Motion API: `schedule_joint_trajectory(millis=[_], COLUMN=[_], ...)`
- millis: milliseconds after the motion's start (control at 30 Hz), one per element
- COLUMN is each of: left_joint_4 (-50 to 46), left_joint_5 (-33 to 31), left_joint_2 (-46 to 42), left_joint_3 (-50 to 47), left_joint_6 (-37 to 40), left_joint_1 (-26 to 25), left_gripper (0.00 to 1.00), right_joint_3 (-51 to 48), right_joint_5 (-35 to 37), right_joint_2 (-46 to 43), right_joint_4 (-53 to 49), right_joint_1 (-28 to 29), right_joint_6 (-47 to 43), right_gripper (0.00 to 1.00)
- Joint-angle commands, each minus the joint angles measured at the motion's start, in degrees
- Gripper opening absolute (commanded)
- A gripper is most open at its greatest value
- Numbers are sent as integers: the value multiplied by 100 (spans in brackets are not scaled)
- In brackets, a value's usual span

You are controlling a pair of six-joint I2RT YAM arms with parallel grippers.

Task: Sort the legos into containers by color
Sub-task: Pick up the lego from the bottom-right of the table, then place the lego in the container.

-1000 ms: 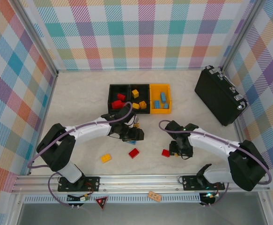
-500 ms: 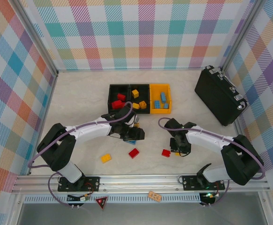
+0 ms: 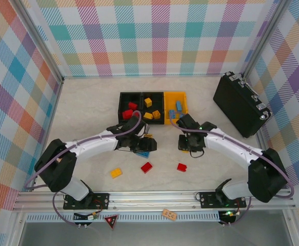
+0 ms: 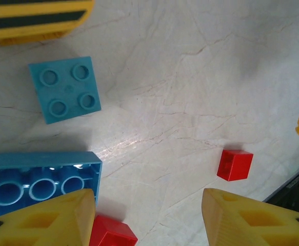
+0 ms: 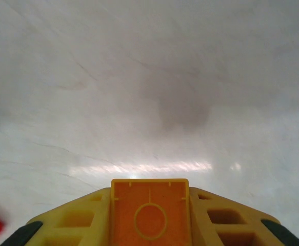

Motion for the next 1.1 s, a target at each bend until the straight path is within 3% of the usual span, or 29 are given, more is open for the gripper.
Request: schedule_joint_trajectory(millis=[0, 267, 433, 767, 1067], left_joint_4=[59, -336, -464, -548, -601], left_joint_5=[-342, -1065, -1111, -1182, -1226], left_joint_2=[-414, -1051, -1198, -1365, -1520], left_joint_3=[-196, -461, -581, -679, -815], left_joint_6=[-166, -489, -604, -684, -732], left_joint_1=[224, 703, 993, 1045, 1072], left_gripper=[57, 57, 58, 57, 58], right_joint_3=[563, 2263, 3312, 5360, 6588], right_joint_5=[-165, -503, -576, -611, -614], right_joint_2=[464, 1840, 2630, 4252, 5239], right_joint_4=[282, 528, 461, 79, -261], right_joint_1=[-19, -19, -18, -144, -298], right_joint_6=[-453, -976, -1196, -1397, -1337], right_gripper=[25, 25, 26, 27, 29])
